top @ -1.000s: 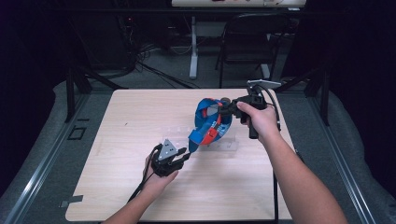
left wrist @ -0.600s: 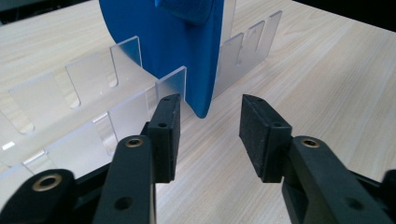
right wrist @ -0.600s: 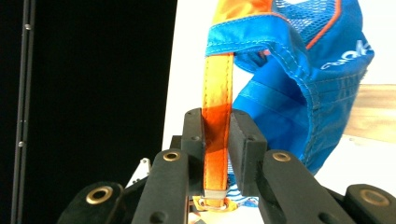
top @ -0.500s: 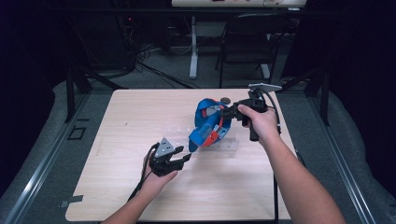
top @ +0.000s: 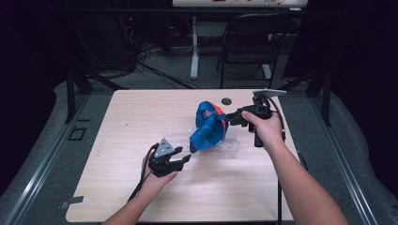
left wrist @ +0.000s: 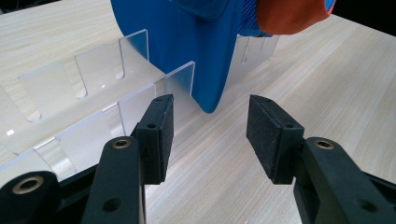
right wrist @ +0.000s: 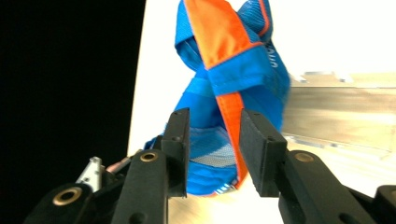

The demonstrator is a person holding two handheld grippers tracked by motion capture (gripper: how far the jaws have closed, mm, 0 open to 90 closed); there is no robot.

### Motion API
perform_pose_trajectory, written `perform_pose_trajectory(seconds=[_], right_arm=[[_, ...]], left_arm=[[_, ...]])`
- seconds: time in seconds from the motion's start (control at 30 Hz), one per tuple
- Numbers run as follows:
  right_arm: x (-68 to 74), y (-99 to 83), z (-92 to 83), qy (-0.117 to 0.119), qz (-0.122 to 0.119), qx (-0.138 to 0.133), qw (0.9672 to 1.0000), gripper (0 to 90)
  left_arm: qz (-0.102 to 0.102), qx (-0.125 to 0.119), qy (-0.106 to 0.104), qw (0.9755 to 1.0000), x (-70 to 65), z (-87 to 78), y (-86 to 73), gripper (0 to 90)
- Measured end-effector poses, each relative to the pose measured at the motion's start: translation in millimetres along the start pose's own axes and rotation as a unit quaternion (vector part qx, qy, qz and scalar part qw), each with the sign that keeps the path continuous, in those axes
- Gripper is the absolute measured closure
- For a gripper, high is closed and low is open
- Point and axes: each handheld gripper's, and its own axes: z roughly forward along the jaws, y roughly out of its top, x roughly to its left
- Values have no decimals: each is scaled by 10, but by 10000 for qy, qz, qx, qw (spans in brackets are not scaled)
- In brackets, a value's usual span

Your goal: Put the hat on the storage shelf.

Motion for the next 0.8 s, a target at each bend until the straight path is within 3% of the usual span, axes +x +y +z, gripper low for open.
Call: perform_pose_trajectory(seconds=[0.2, 0.47, 0.53, 0.8], right_arm=[[-47, -99, -41, -159, -185, -55, 9997, 608], [-131, -387, -117, -311, -720, -159, 9968, 590], [-145, -428, -121, -327, -756, -217, 9964, 589], [-366, -734, -87, -397, -981, -379, 9937, 567]], left_arm=[[-83, -45, 34, 9999, 22, -16, -7, 513], [-178, -69, 47, 9998, 70, -53, -8, 519], [-161, -84, 52, 9998, 77, -55, -8, 520], [-205, -80, 50, 9997, 86, -52, -17, 519]])
